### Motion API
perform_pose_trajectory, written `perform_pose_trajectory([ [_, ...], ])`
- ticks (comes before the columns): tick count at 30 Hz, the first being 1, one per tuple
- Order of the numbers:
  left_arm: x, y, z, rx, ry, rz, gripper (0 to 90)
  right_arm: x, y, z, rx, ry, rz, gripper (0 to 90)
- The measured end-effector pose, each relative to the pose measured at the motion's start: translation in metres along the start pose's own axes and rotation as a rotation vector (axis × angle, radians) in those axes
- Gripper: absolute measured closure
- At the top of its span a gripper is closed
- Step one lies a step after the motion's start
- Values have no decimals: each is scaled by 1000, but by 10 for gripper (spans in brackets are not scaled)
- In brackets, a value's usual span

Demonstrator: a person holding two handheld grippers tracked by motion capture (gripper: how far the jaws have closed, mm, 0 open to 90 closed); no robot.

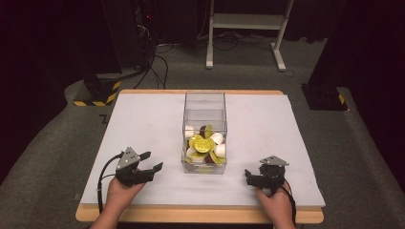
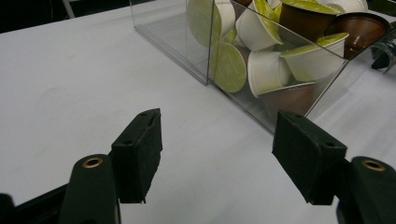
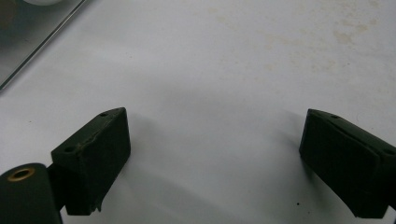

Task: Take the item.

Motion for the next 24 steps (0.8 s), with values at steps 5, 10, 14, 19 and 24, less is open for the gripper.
perform_pose_trajectory([
  [5,0,-2,-6,17,-17,14,312,0,0,0,0,0,0,87],
  [10,-2,-4,-10,11,-24,10,294,0,0,0,0,0,0,87],
  [14,-2,-7,-13,15,-31,17,267,0,0,0,-3,1,0,87],
  [19,-2,-11,-18,1,-38,30,250,0,0,0,-3,0,0,87],
  [24,-1,-15,-22,5,-42,52,241,0,0,0,-3,0,0,87],
])
Point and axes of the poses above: each handheld gripper's, and its own axes: x roughly backward along the jaws, z roughly out of its underside, y roughly to its left, the point moved 1 cm from there along -x, roughly forward along the jaws, and after that the axes turned 14 degrees about -x, right-handed, at the moved point
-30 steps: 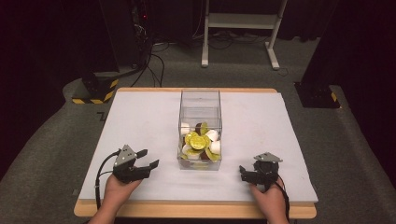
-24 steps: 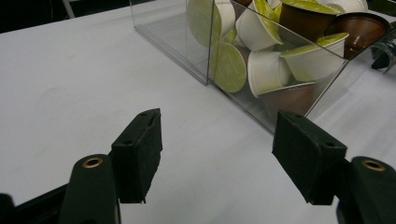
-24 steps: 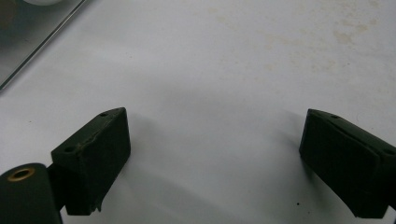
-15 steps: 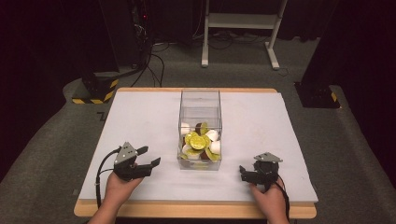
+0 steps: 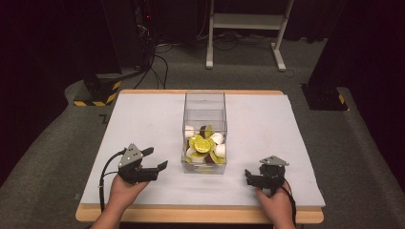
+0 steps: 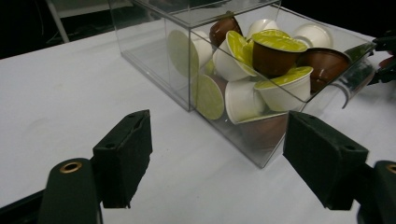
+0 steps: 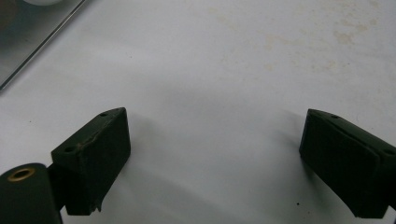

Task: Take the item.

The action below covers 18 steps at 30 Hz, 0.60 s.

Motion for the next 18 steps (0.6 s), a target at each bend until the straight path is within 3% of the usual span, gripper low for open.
perform_pose_trajectory([
  [18,-12,-17,-13,12,-14,70,241,0,0,0,-1,0,0,87],
])
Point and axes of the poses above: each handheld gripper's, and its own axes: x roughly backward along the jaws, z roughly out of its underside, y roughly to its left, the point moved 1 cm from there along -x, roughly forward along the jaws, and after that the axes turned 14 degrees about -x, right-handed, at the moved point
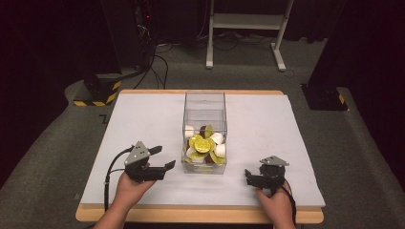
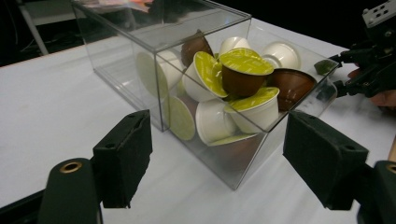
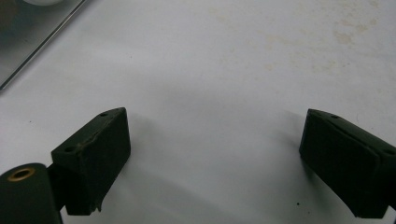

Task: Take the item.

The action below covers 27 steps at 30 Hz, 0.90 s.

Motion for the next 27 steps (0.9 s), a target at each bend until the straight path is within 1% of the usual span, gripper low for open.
perform_pose_trajectory([
  [2,-3,-2,-1,-7,0,5,241,0,0,0,0,0,0,87],
  [4,-5,-4,-3,-4,-2,7,241,0,0,0,0,0,0,87],
  [7,-9,-5,-5,-17,4,19,241,0,0,0,0,0,0,87],
  [10,-13,-6,-7,-4,0,37,248,0,0,0,0,0,0,87],
  [12,-16,-6,-8,-1,-2,36,248,0,0,0,-1,1,0,87],
  [15,-19,-8,-9,-13,2,40,246,0,0,0,-1,1,0,87],
  [16,-20,-9,-9,-6,-2,40,243,0,0,0,-1,1,0,87],
  [18,-22,-10,-10,-4,-6,46,240,0,0,0,-1,1,0,87],
  [22,-25,-12,-11,-5,-6,52,240,0,0,0,-1,1,0,87],
  [24,-26,-13,-11,-14,-2,59,240,0,0,0,-1,1,0,87],
  [25,-27,-15,-12,-5,-8,60,240,0,0,0,-1,1,0,87],
  [27,-29,-16,-12,-7,-5,66,240,0,0,0,-1,1,0,87],
])
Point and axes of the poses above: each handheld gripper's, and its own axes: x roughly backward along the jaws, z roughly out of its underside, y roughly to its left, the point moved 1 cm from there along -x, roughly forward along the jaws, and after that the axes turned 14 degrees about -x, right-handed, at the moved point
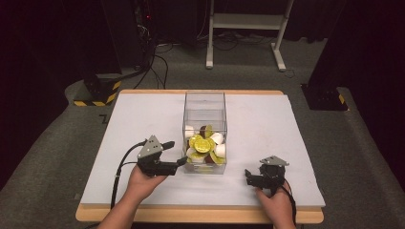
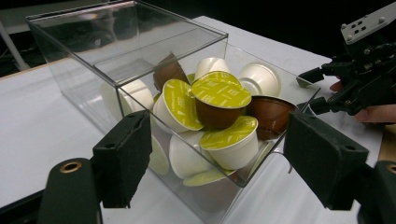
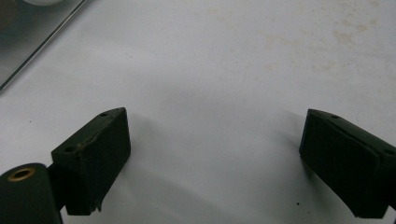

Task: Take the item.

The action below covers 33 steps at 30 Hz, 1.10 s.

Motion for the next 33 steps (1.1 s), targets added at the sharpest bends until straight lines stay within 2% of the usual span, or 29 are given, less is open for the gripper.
perform_pose_trajectory([
  [7,-8,-3,-2,12,-4,19,240,0,0,0,0,0,-1,87],
  [14,-15,-5,-6,-4,6,30,240,0,0,0,-1,0,0,87],
  [19,-20,-7,-10,9,-4,38,240,0,0,0,0,0,0,87],
  [25,-25,-8,-13,7,6,46,240,0,0,0,0,0,0,87],
  [30,-30,-11,-15,28,-5,48,240,0,0,0,1,-1,0,87],
  [31,-31,-10,-15,11,7,53,240,0,0,0,1,-1,0,87],
  [33,-33,-11,-16,14,7,55,240,0,0,0,1,-1,0,87],
])
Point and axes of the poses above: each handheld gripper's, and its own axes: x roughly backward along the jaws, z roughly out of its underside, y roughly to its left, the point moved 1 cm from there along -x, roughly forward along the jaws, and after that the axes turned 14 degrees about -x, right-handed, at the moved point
